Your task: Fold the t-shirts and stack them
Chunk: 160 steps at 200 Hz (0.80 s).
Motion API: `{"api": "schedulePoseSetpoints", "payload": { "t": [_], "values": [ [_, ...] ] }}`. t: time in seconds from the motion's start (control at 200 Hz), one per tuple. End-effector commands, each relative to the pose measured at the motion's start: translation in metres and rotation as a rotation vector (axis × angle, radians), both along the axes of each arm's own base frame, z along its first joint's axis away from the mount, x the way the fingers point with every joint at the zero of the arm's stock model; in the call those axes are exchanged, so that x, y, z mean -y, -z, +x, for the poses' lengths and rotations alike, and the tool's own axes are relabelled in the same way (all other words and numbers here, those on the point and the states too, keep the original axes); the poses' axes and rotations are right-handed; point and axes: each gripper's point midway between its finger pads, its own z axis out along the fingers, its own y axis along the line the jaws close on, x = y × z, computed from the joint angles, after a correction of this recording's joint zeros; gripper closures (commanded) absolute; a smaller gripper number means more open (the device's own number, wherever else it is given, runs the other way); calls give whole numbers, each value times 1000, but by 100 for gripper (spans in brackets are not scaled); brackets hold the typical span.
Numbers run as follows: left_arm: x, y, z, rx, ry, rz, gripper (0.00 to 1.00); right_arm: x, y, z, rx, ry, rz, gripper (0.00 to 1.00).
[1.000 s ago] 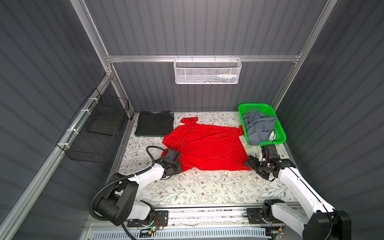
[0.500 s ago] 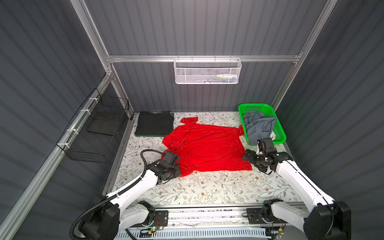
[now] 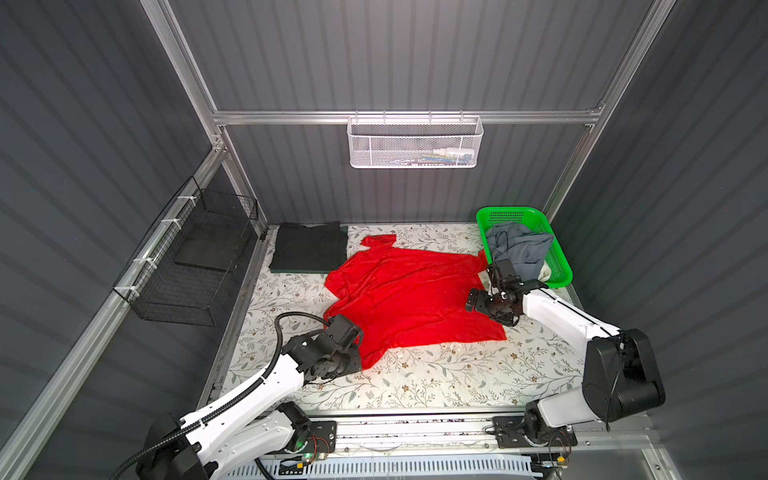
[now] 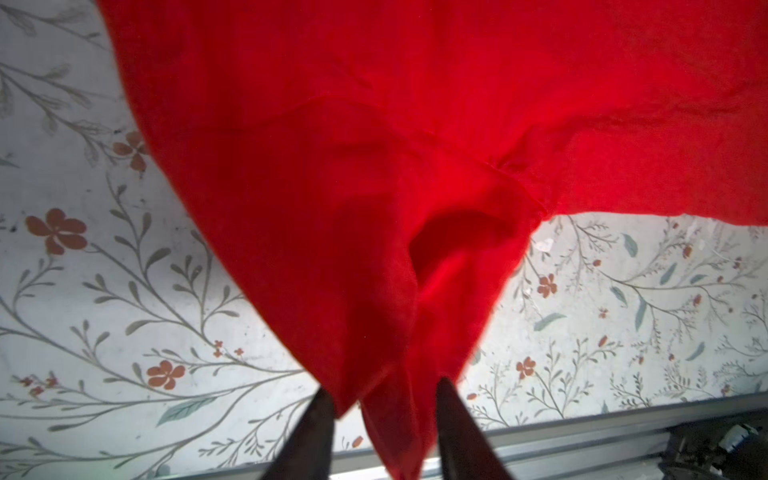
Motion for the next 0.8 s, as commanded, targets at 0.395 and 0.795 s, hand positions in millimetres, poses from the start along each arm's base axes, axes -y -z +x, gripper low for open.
{"api": "schedulePoseSetpoints", "payload": {
  "t": [0.395,0.795],
  "values": [
    [-38,-13,60,65,-192,179,1,-4,-2,8,14,-52,-21,1],
    [-71,45,109,22,-214,242,2,-35,12,-14,-24,-159,-4,1]
  ]
}}
